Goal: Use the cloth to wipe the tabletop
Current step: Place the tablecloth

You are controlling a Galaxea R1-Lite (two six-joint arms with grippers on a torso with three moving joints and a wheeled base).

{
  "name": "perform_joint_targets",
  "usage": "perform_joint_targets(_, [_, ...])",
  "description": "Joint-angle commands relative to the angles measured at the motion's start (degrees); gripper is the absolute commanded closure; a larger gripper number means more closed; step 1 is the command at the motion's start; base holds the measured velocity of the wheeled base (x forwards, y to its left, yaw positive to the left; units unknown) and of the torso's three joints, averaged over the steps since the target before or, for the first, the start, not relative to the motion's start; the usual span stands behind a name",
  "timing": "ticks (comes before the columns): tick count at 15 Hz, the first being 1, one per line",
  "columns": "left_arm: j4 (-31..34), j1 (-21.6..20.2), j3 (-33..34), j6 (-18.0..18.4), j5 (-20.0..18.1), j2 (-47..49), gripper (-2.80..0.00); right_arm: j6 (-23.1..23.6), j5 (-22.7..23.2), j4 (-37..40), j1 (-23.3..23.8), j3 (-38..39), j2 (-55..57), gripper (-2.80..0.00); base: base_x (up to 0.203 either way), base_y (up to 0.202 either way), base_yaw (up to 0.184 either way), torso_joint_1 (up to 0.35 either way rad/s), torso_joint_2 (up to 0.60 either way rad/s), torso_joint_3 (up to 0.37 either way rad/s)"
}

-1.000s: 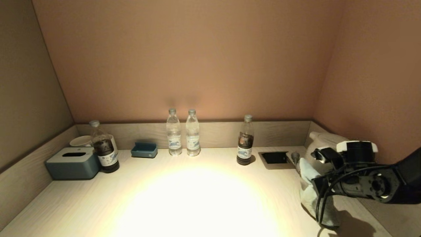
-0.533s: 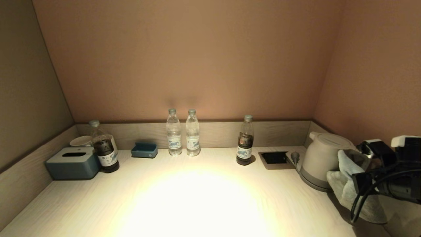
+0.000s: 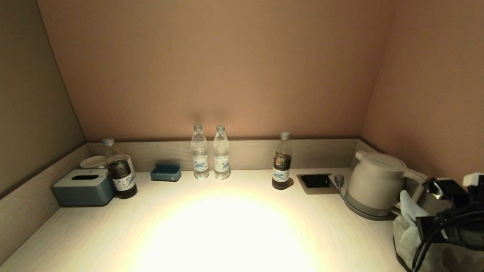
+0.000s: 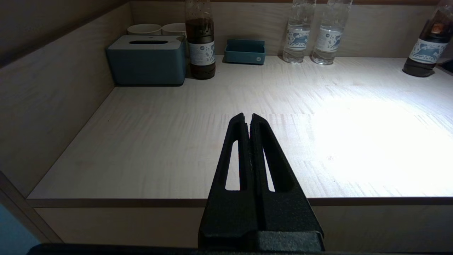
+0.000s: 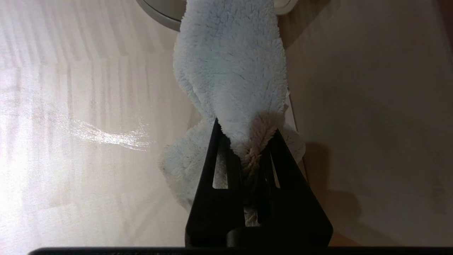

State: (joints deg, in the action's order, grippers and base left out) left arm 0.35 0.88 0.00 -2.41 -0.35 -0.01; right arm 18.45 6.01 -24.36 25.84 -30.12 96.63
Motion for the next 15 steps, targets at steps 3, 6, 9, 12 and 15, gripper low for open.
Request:
perform_joint_targets(3, [0.0,0.0,0.0,-0.05,-0.01,0.01,0.0,-2.45,1.03,0.89,0.0,-0.2,4.8,0.0,0.0,0.0,0.0,0.0,0.0,0.0])
perform_joint_targets(6, [0.0,0.0,0.0,-0.05,-0.01,0.01,0.0,-4.2,1.03,0.79,0.0,-1.64,7.57,0.0,0.0,0.0,0.0,0.0,0.0,0.0])
perform_joint_targets(9, [0.0,0.0,0.0,-0.05,-0.01,0.01,0.0,-6.05,1.02,0.71,0.0,-4.45,11.41,0.0,0.0,0.0,0.0,0.0,0.0,0.0])
perform_joint_targets(12, [0.0,0.0,0.0,-0.05,-0.01,0.01,0.0,-6.14,0.58,0.68,0.0,-6.8,15.58,-2.8,0.0,0.0,0.0,0.0,0.0,0.0])
perform_joint_targets(15, [0.0,0.0,0.0,-0.05,-0.01,0.01,0.0,-7.12,0.5,0.95,0.0,-6.35,14.72,-2.8,0.0,0.0,0.0,0.0,0.0,0.0])
